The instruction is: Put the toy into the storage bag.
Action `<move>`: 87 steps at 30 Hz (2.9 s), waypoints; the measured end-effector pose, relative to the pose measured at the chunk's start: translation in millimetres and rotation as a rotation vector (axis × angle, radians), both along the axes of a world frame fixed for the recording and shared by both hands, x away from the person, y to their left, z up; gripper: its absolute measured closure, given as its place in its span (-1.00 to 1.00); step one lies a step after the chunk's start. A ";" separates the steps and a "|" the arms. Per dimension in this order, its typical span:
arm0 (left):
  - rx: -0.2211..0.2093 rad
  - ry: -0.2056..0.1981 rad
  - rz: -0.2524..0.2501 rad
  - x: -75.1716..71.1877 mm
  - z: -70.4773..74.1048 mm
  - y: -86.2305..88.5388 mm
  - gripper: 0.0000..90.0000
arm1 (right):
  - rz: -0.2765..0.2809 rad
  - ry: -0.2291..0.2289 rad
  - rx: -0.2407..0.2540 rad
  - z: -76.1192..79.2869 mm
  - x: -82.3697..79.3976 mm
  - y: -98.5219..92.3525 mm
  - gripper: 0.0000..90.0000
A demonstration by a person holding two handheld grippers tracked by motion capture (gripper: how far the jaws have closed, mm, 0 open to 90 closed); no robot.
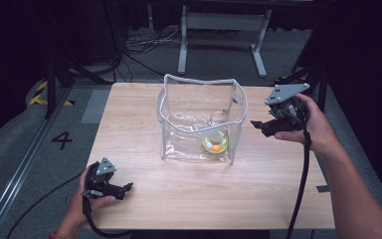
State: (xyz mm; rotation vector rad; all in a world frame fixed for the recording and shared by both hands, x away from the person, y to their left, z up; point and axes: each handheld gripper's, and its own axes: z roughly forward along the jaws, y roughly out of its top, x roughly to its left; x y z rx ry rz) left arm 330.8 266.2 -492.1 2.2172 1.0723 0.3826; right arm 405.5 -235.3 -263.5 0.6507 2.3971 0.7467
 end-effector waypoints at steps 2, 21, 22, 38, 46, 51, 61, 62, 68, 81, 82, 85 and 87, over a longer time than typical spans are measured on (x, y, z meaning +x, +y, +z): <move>0.000 0.001 0.000 0.0 0.0 0.0 -0.99 | -0.003 -0.001 -0.008 -3.4 -3.6 -2.0 -0.47; 0.000 0.000 0.000 0.0 0.0 0.0 -0.99 | -0.041 0.086 -0.085 -75.8 -19.0 -33.4 -0.48; 0.000 0.000 0.000 0.0 0.0 0.0 -0.99 | -0.043 0.092 -0.084 -79.3 -19.4 -35.7 -0.48; 0.000 0.000 0.000 0.0 0.0 0.0 -0.99 | -0.135 0.142 -0.065 -140.3 -29.6 -70.8 -0.54; 0.000 -0.001 0.003 -0.2 0.0 -0.1 -0.99 | -0.156 0.143 0.005 -158.5 -40.3 -94.0 -0.53; 0.000 0.000 0.003 -0.2 0.0 -0.1 -0.99 | -0.167 0.134 0.037 -171.8 -49.0 -105.5 -0.53; -0.001 0.001 0.004 -0.3 -0.1 -0.2 -0.99 | -0.201 0.149 0.138 -193.7 -66.1 -131.0 -0.54; -0.002 0.002 0.005 -0.4 -0.1 -0.3 -0.99 | -0.207 0.146 0.142 -195.3 -68.0 -133.9 -0.54; -0.001 0.001 0.005 -0.4 -0.1 -0.3 -0.99 | -0.252 0.153 0.209 -207.8 -80.1 -151.5 -0.57; -0.003 0.004 0.009 -0.8 -0.1 -0.2 -0.99 | -0.375 0.177 0.337 -232.6 -93.5 -171.7 -0.70; -0.004 0.002 0.009 -0.9 -0.3 -0.2 -0.99 | -0.376 0.178 0.337 -232.6 -93.3 -171.7 -0.70; 0.000 -0.003 0.013 -1.1 -0.2 -0.1 -0.98 | -0.379 0.177 0.337 -232.8 -93.4 -171.6 -0.70; -0.003 0.005 0.016 -1.7 -0.1 -0.2 -0.98 | -0.393 0.173 0.338 -232.8 -94.2 -170.7 -0.70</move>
